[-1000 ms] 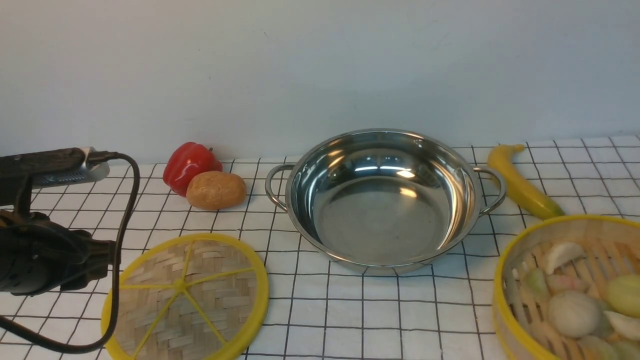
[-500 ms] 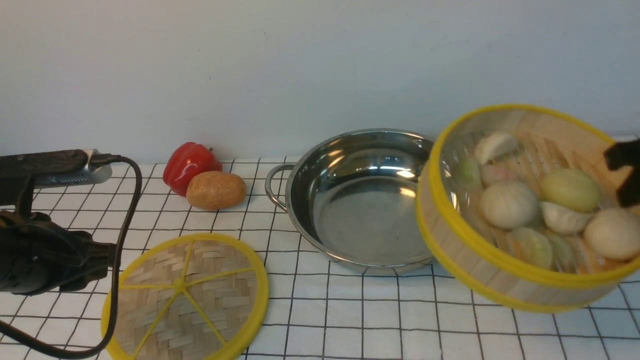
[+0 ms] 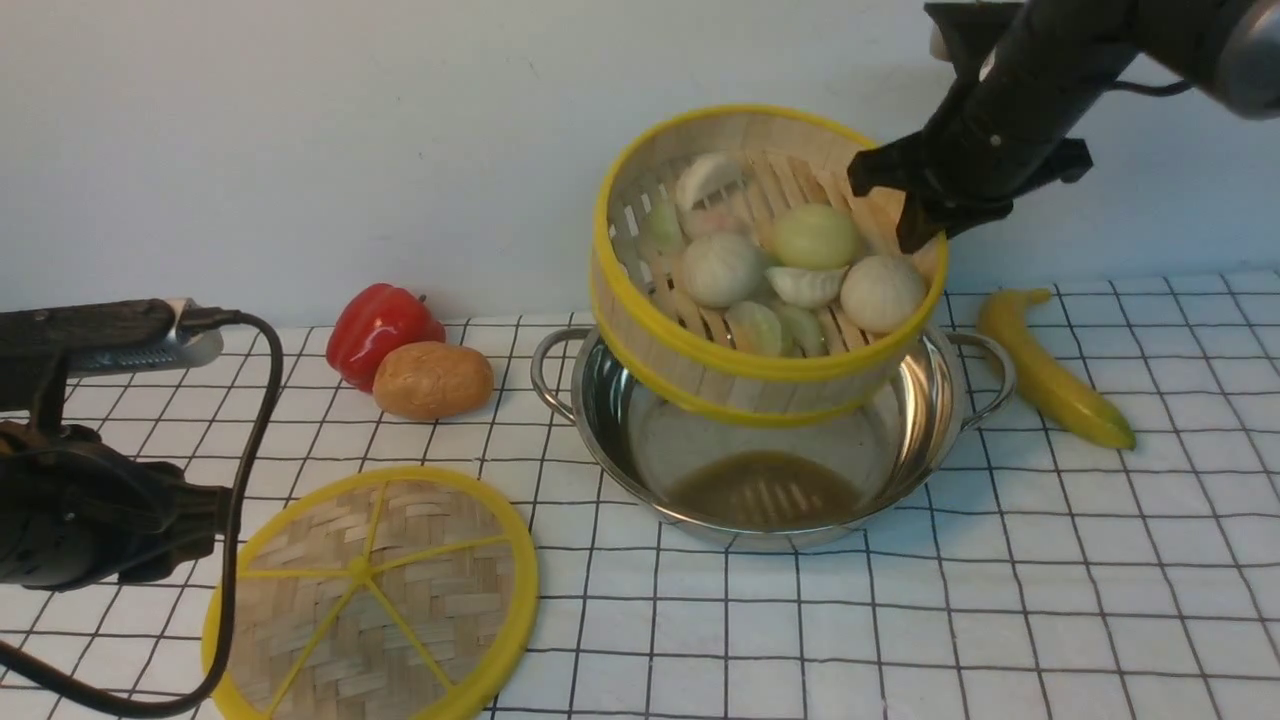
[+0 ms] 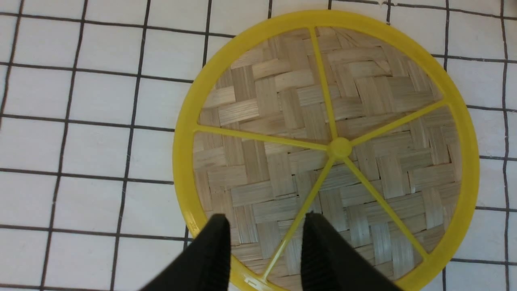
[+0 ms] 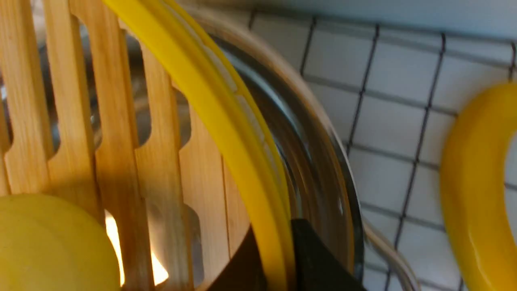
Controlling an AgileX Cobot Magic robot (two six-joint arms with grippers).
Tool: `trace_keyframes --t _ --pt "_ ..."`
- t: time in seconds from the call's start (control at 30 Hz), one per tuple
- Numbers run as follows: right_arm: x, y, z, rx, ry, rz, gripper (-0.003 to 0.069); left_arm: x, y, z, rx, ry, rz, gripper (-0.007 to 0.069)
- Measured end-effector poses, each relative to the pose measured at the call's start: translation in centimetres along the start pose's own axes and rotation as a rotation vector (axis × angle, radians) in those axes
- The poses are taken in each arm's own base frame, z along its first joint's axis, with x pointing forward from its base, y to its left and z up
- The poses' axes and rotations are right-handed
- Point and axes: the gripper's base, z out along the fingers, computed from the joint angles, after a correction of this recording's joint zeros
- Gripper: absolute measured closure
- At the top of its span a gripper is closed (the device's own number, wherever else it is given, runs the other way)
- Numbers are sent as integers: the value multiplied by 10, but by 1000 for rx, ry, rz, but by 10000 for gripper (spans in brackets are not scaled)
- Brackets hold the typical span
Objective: Place the steamer in the pot on the white tablecloth, and put the lid on the steamer.
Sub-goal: 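Place the bamboo steamer basket of food into the steel pot with the right gripper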
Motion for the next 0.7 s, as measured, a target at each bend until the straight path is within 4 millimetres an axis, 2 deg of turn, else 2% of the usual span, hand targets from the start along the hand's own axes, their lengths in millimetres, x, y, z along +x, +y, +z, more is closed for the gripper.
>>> trace_keyframes --t 0.23,0.47,0.7 --pt "0 -2 19 17 33 5 604 0 0 0 0 0 0 382" --pt "6 -8 49 50 87 0 604 0 0 0 0 -1 0 382" --pt "11 -12 70 68 126 -2 604 0 0 0 0 -1 0 382"
